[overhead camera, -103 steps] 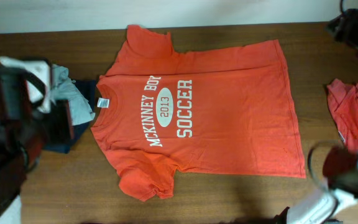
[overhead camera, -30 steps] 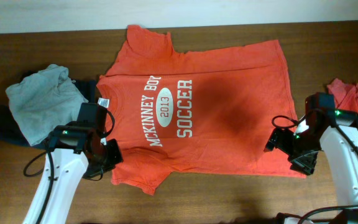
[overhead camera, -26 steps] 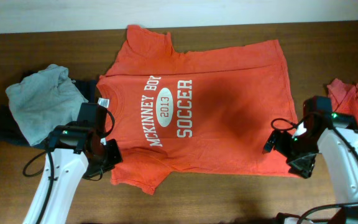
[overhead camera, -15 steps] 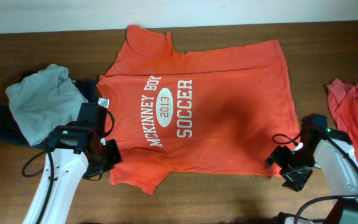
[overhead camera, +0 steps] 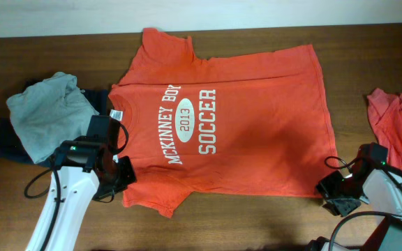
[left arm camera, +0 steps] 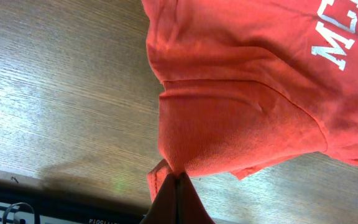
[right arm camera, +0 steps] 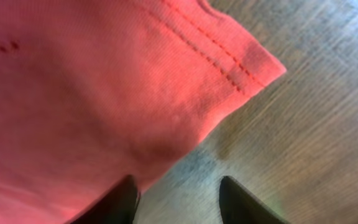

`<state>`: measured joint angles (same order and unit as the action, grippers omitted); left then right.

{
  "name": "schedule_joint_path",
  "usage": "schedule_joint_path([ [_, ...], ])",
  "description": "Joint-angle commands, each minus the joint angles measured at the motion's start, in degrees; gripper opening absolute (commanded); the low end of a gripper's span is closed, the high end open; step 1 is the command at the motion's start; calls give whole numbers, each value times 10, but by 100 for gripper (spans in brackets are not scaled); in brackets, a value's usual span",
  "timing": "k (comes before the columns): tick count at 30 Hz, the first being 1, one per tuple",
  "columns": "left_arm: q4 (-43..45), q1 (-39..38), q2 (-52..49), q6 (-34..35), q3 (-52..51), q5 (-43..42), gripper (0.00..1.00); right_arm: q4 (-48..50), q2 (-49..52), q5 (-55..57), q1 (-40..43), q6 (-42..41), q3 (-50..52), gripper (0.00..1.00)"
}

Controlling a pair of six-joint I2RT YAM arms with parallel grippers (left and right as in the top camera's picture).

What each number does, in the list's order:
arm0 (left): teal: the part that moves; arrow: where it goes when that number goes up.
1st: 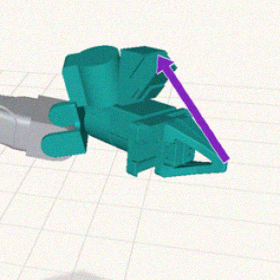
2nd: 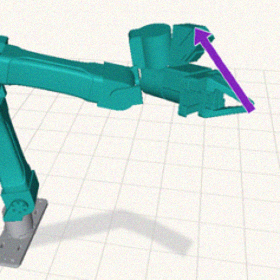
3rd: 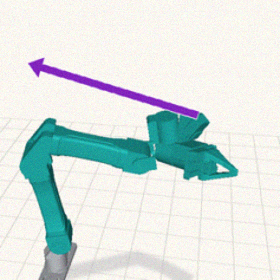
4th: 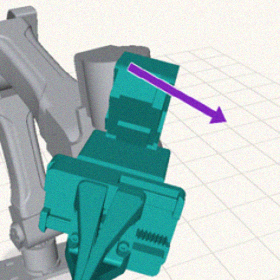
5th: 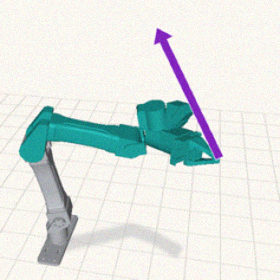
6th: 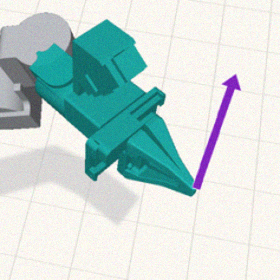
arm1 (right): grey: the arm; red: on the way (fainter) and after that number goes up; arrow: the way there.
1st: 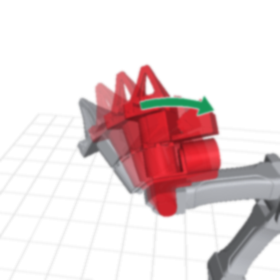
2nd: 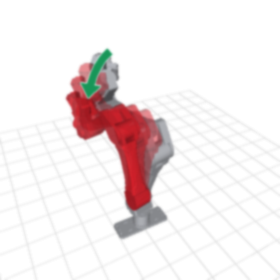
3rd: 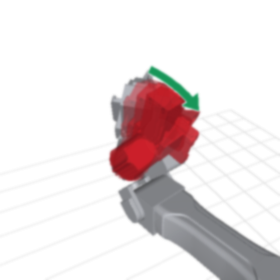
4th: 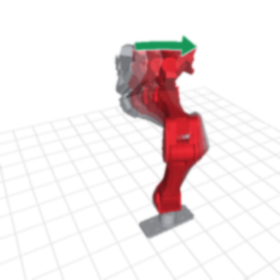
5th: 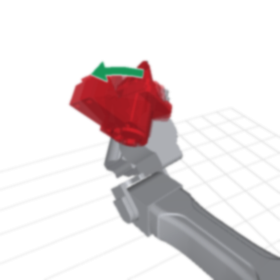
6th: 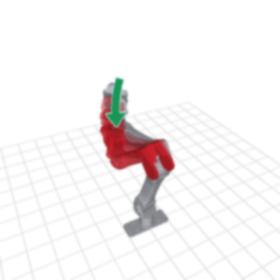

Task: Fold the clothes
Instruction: 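Grasp the bottom hem corners with both grippers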

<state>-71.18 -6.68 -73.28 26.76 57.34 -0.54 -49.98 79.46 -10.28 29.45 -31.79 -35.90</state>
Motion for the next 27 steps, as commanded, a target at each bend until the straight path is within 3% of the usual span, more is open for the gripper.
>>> schedule_joint_path([
  [1, 0, 1, 2, -7, 5, 10, 1, 17, -1, 16, 2, 3, 13, 23],
  [3, -1, 1, 2, -7, 5, 10, 1, 24, -2, 20, 2, 38, 8, 7],
  [4, -1, 1, 2, -7, 5, 10, 1, 23, -3, 20, 2, 50, 4, 4],
  [12, -21, 1, 3, -7, 13, 8, 1, -120, -52, 1, 2, 115, -96, 4],
  [16, -21, 1, 3, -7, 30, 8, 1, -141, -58, -15, 2, 131, -105, 4],
  [19, -19, 1, 3, -7, 37, 8, 1, -142, -50, -10, 2, 110, -92, 72],
  [22, -16, 1, 3, -7, 37, 8, 1, -105, -31, 7, 2, 71, -57, 81],
  [27, -15, 1, 3, -7, 37, 8, 0, -19, -2, 14, 3, 38, -5, 82],
])
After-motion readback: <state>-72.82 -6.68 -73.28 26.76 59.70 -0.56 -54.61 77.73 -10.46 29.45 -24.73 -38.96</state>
